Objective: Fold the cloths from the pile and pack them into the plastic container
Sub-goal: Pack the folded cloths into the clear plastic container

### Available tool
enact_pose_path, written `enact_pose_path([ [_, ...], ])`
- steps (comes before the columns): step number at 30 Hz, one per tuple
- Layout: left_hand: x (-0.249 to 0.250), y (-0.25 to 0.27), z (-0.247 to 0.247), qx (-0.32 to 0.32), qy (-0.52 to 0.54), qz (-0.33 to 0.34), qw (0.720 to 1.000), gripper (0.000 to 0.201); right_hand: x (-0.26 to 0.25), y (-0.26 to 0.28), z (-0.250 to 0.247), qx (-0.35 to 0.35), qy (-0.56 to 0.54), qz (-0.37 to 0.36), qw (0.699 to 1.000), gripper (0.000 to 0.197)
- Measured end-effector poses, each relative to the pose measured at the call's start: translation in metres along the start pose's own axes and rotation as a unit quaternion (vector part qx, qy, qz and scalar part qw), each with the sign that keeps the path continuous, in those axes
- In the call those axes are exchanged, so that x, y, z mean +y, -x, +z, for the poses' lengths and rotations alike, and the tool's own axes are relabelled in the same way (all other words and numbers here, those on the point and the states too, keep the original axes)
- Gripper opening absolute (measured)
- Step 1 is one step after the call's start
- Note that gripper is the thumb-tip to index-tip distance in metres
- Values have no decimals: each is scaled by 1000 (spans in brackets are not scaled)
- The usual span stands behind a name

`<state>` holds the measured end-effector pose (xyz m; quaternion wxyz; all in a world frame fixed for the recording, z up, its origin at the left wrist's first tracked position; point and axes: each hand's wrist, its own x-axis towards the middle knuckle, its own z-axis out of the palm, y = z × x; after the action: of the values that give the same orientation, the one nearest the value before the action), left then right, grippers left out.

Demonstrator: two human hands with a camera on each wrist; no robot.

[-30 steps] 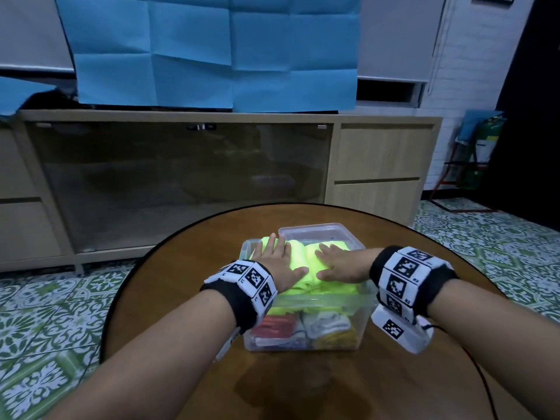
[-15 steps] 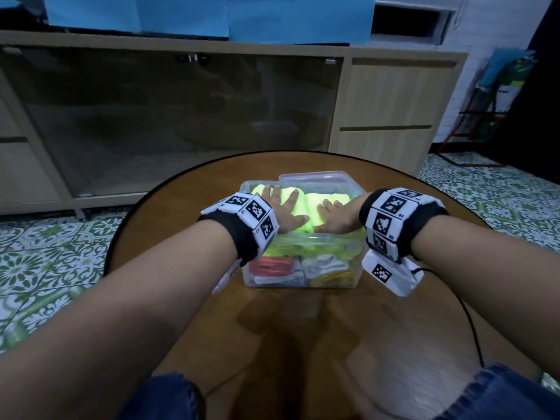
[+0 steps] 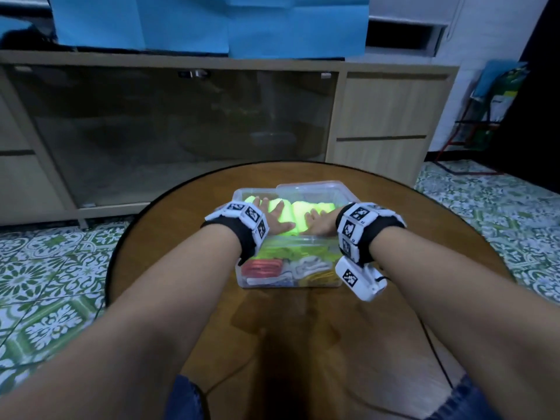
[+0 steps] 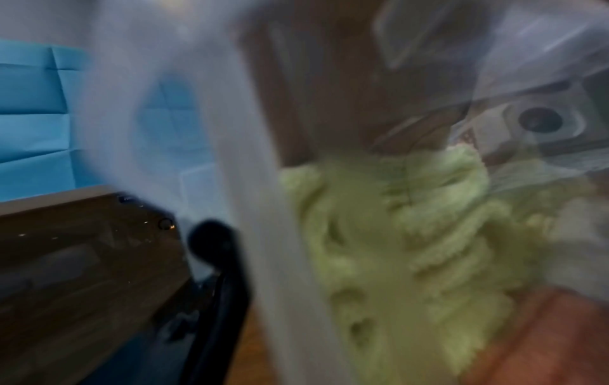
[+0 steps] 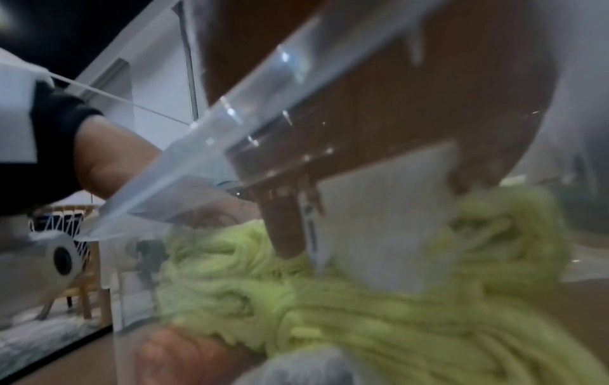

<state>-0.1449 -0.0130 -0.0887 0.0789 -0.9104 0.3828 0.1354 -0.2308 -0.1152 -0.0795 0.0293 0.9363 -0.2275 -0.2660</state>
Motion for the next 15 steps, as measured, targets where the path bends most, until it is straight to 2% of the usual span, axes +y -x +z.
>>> enact_pose_path([
  [4,0,7,-6,16,-8,2,1000,74,13,16,-14,23,-61,-39,997,58],
  [8,-2,15,-13,71,-10,29,997,69,57,39,-34,180,-186,-73,963,40],
  [11,6,22,-21,96,-26,80,992,62,110,43,-31,259,-215,6,942,37],
  [13,16,28,-26,73,-33,112,991,61,142,33,-22,258,-196,71,943,34],
  [15,25,31,-30,24,-47,127,991,66,158,14,-11,231,-165,105,953,32],
])
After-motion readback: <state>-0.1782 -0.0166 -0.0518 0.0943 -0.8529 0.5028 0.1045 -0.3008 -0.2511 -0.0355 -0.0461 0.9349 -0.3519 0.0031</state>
